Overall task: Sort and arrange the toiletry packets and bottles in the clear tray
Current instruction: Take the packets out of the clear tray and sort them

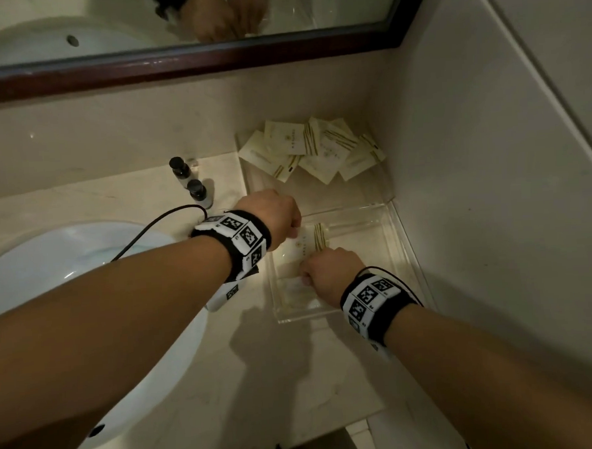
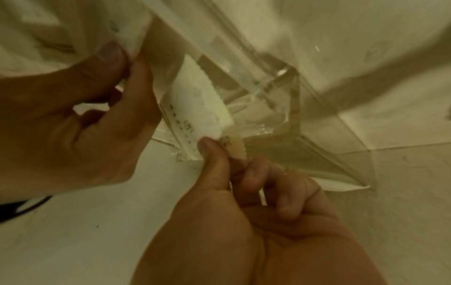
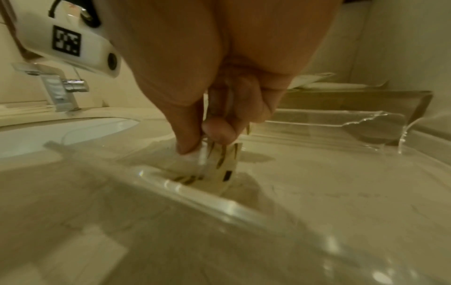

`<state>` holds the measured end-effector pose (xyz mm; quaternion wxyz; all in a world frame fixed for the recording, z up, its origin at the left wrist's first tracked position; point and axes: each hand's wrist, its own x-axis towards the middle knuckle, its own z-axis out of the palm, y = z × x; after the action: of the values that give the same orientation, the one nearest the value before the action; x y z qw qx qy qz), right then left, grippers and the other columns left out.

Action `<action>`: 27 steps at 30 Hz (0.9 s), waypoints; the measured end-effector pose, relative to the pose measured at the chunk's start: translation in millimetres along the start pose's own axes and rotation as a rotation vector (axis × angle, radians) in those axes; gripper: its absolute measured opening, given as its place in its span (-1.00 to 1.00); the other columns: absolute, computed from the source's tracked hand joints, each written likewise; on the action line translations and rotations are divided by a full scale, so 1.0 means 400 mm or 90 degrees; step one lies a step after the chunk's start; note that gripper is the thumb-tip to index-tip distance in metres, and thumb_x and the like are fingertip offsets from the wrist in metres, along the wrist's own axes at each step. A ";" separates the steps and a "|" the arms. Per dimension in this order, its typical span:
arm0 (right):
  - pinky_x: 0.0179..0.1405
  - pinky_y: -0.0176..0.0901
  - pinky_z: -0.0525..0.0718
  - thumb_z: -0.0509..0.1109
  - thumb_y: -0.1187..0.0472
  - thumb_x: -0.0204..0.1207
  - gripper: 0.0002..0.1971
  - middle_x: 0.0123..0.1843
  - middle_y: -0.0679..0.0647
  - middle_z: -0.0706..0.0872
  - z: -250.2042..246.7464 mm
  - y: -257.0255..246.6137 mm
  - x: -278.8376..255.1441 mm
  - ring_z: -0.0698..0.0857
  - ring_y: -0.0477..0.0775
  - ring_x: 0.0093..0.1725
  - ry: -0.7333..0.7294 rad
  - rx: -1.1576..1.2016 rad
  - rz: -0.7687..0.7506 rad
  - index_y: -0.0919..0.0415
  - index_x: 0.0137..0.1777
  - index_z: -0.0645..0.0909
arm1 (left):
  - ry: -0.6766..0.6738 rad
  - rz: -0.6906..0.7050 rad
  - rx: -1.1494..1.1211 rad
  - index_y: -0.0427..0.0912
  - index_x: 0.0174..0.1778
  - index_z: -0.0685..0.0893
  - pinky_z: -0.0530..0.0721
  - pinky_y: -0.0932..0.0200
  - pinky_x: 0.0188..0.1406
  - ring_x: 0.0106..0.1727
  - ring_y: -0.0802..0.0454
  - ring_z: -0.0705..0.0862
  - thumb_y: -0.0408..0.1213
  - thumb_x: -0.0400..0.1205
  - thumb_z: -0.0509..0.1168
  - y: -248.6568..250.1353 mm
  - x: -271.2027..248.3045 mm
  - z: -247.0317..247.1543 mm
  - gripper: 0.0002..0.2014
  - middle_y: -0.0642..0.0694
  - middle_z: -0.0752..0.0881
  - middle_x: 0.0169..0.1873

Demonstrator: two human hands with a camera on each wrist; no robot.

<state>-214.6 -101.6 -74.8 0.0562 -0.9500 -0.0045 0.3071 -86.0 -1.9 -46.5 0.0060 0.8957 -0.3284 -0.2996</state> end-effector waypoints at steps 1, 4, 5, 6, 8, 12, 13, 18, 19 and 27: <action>-0.10 -0.02 0.57 0.20 0.18 0.64 -0.78 0.09 0.13 0.72 0.002 -0.001 -0.003 0.70 0.26 0.02 0.010 -0.009 -0.008 0.07 0.11 0.68 | -0.001 0.001 0.012 0.22 0.08 0.75 0.52 0.10 -0.18 -0.12 -0.02 0.55 -0.07 0.64 0.40 0.002 0.000 0.005 -0.87 -0.01 0.61 0.02; -0.16 -0.05 0.47 0.18 0.16 0.65 -0.75 0.12 0.11 0.70 0.006 -0.004 -0.012 0.70 0.28 0.03 0.040 -0.024 -0.028 0.10 0.14 0.68 | -0.007 0.003 0.038 0.18 0.13 0.73 0.54 0.11 -0.13 -0.11 -0.01 0.50 -0.07 0.62 0.43 0.007 0.002 0.024 -0.82 0.00 0.54 0.00; -0.17 -0.05 0.44 0.17 0.15 0.66 -0.74 0.14 0.11 0.69 0.006 -0.004 -0.013 0.70 0.29 0.03 0.049 -0.028 -0.031 0.11 0.16 0.68 | -0.006 0.004 0.043 0.16 0.13 0.73 0.54 0.11 -0.13 -0.11 -0.02 0.50 -0.05 0.61 0.44 0.009 0.002 0.027 -0.81 -0.02 0.57 0.02; -0.18 -0.05 0.43 0.17 0.13 0.67 -0.73 0.17 0.11 0.67 0.006 -0.004 -0.014 0.70 0.30 0.03 0.060 -0.032 -0.034 0.13 0.19 0.66 | -0.007 0.005 0.053 0.12 0.12 0.72 0.54 0.09 -0.14 -0.10 -0.04 0.53 -0.03 0.59 0.45 0.012 0.001 0.029 -0.80 -0.05 0.60 0.05; -0.21 -0.04 0.43 0.17 0.14 0.69 -0.72 0.20 0.11 0.64 0.006 -0.006 -0.016 0.71 0.32 0.02 0.082 -0.034 -0.038 0.16 0.24 0.64 | -0.009 0.013 0.089 0.03 0.12 0.71 0.58 0.05 -0.11 -0.02 -0.12 0.61 0.01 0.59 0.45 0.020 0.000 0.031 -0.75 -0.13 0.63 0.08; -0.26 -0.03 0.44 0.23 0.17 0.66 -0.76 0.18 0.10 0.63 0.018 -0.007 -0.015 0.71 0.32 -0.03 0.105 -0.036 -0.036 0.16 0.26 0.59 | 0.024 0.041 0.151 -0.04 0.09 0.62 0.57 0.03 -0.14 0.03 -0.17 0.65 0.02 0.59 0.44 0.025 -0.006 0.038 -0.72 -0.15 0.62 0.02; -0.26 -0.04 0.44 0.25 0.16 0.65 -0.78 0.16 0.09 0.63 0.021 -0.006 -0.014 0.71 0.31 -0.05 0.107 -0.029 -0.034 0.14 0.24 0.59 | 0.036 0.048 0.156 -0.05 0.07 0.59 0.56 0.03 -0.16 0.02 -0.17 0.65 0.00 0.59 0.43 0.025 -0.009 0.039 -0.73 -0.16 0.62 0.00; -0.28 -0.08 0.47 0.30 0.12 0.60 -0.82 0.08 0.04 0.65 0.017 0.000 -0.016 0.70 0.26 -0.08 0.121 0.005 -0.027 0.10 0.14 0.59 | 0.049 0.027 0.105 -0.05 0.02 0.60 0.61 0.02 -0.16 -0.07 -0.15 0.65 0.05 0.58 0.43 0.009 -0.014 0.031 -0.71 -0.12 0.62 -0.08; -0.25 -0.05 0.51 0.30 0.09 0.60 -0.83 0.08 0.04 0.65 0.010 0.002 -0.017 0.70 0.26 -0.07 0.124 0.018 -0.026 0.10 0.12 0.60 | 0.058 0.018 0.080 -0.04 -0.01 0.60 0.64 0.01 -0.16 -0.11 -0.13 0.64 0.07 0.58 0.42 0.003 -0.013 0.023 -0.72 -0.11 0.63 -0.08; -0.12 -0.02 0.64 0.31 -0.01 0.60 -0.78 0.00 0.08 0.69 -0.130 0.047 0.030 0.69 0.20 -0.03 0.215 0.054 0.039 0.13 0.03 0.63 | 0.237 -0.065 -0.062 0.04 0.09 0.62 0.64 -0.01 -0.08 0.00 -0.18 0.68 -0.05 0.61 0.36 -0.068 0.021 -0.066 -0.82 -0.06 0.67 0.05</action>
<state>-175.0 -125.0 -41.8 0.0866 -0.9846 0.0466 0.1447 -50.7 9.4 -35.0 0.0946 0.9498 -0.2610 -0.1444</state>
